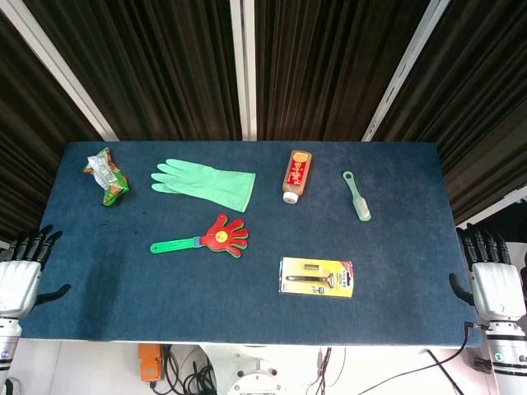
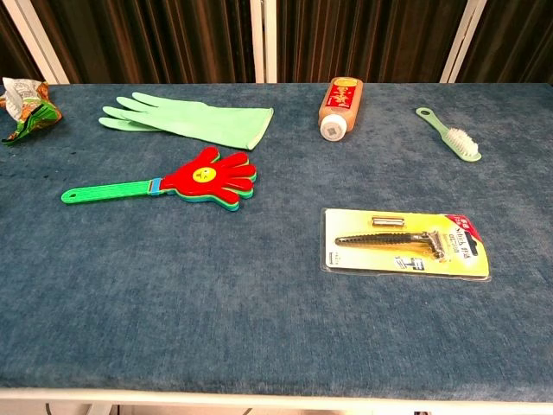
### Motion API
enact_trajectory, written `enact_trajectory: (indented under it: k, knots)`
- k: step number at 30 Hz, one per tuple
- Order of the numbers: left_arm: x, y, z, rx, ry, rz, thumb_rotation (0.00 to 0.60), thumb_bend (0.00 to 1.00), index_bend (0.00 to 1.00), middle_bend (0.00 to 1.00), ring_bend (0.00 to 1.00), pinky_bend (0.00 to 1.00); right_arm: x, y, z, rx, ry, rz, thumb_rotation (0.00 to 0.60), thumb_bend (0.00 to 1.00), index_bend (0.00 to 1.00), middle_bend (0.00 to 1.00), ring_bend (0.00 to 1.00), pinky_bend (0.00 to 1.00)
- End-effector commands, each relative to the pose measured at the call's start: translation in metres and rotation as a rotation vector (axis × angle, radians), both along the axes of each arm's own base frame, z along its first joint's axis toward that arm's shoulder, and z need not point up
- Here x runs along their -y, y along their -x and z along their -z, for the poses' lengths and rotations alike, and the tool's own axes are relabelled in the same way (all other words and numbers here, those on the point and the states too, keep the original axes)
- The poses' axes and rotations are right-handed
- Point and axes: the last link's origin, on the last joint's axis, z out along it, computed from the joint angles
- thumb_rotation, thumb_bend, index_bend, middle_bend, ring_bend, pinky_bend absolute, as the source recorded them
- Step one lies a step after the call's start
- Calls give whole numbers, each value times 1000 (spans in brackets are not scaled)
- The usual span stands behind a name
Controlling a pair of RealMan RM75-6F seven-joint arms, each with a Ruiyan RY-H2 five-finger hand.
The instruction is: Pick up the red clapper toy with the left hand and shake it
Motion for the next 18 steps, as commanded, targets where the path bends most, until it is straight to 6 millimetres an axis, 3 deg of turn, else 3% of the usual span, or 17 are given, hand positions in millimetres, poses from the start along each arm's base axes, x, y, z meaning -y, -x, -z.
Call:
enact_trajectory:
  k: [1, 18]
  knots:
    - [0, -1, 1, -2, 3, 4, 600, 98, 102, 10, 0, 0, 0, 1, -1, 2, 2, 2, 600, 251, 0, 0, 0, 0]
    - [-7, -11, 13, 18, 61, 26, 600, 97, 102, 9, 0, 0, 0, 6, -8, 16, 28, 4, 600, 252, 0, 0, 0, 0]
